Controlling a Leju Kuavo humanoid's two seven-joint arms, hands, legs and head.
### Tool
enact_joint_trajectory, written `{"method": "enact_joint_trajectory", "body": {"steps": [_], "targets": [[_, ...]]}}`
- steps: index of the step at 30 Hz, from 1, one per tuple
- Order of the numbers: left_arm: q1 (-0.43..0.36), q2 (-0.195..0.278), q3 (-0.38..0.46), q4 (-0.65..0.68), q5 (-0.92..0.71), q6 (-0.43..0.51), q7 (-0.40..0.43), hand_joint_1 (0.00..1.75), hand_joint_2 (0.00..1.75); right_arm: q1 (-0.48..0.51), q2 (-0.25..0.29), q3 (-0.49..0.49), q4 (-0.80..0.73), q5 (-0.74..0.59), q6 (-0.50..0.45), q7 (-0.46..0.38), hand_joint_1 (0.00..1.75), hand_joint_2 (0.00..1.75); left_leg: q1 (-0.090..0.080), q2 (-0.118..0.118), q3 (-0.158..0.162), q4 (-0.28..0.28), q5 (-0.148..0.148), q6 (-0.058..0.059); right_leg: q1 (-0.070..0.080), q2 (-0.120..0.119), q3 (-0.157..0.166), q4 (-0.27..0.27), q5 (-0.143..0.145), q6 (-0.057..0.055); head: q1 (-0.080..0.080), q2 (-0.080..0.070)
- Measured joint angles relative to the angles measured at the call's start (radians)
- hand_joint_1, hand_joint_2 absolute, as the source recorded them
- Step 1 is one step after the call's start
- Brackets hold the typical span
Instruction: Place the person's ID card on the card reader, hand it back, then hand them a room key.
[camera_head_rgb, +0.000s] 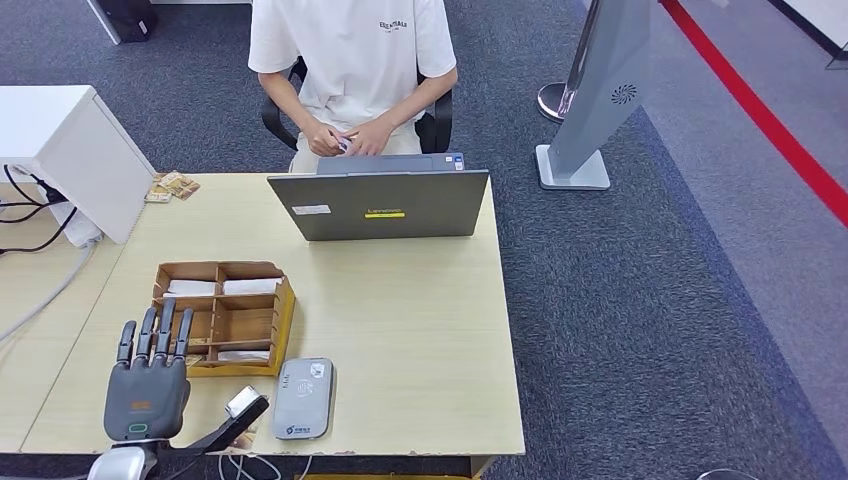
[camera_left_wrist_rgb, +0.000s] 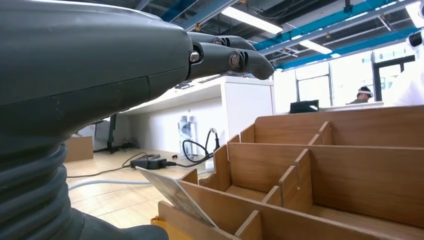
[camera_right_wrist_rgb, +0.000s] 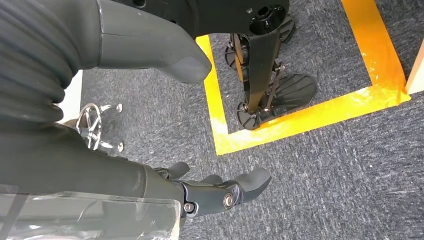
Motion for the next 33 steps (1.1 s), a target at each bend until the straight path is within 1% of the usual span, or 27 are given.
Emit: {"method": "enact_joint_trajectory", "body": {"steps": [3, 5, 11, 27, 31, 33], "targets": [[-0.026, -0.004, 0.006, 0.007, -0.006, 0.017, -0.002, 0.00, 1.75, -0.006, 0.000, 0.000, -0.001, -0.004, 0.018, -0.053, 0.00, 1.75, 0.000, 0.000, 0.000, 0.000, 0.000, 0.000, 0.000, -0.001, 0.000, 0.000, 0.000, 0.000, 0.000, 0.000], [-0.046, -0.005, 0.013, 0.007, -0.006, 0.006, -0.002, 0.00, 1.75, -0.014, 0.000, 0.000, -0.001, -0.005, 0.022, -0.063, 0.00, 1.75, 0.000, 0.000, 0.000, 0.000, 0.000, 0.000, 0.000, 0.000, 0.001, 0.000, 0.000, 0.000, 0.000, 0.000], [-0.055, -0.007, 0.030, 0.007, -0.001, 0.000, 0.001, 0.00, 1.75, -0.018, 0.000, 0.000, 0.000, -0.006, 0.024, -0.066, 0.00, 1.75, 0.000, 0.000, 0.000, 0.000, 0.000, 0.000, 0.000, 0.000, 0.001, 0.000, 0.001, 0.000, 0.000, 0.000], [-0.043, -0.007, 0.064, 0.004, 0.009, 0.002, 0.002, 0.00, 1.75, -0.018, 0.000, 0.000, 0.000, -0.006, 0.026, -0.066, 0.00, 1.75, 0.000, 0.000, 0.000, 0.000, 0.000, 0.000, 0.000, 0.000, 0.000, 0.000, 0.000, 0.000, 0.000, 0.000], [0.004, -0.014, 0.070, 0.009, 0.035, -0.075, -0.028, 0.00, 1.75, -0.006, 0.000, 0.000, 0.001, 0.002, -0.003, 0.015, 0.00, 1.75, 0.000, 0.000, 0.000, 0.000, 0.000, 0.000, 0.000, 0.000, 0.000, 0.000, 0.000, 0.000, 0.000, 0.000], [0.014, -0.017, 0.070, 0.015, 0.039, -0.079, -0.030, 0.00, 1.75, -0.003, 0.000, 0.000, 0.002, 0.003, -0.005, 0.017, 0.00, 1.75, 0.000, 0.000, 0.000, 0.000, 0.000, 0.000, 0.000, 0.000, 0.000, 0.000, 0.000, 0.000, 0.000, 0.000]]}}
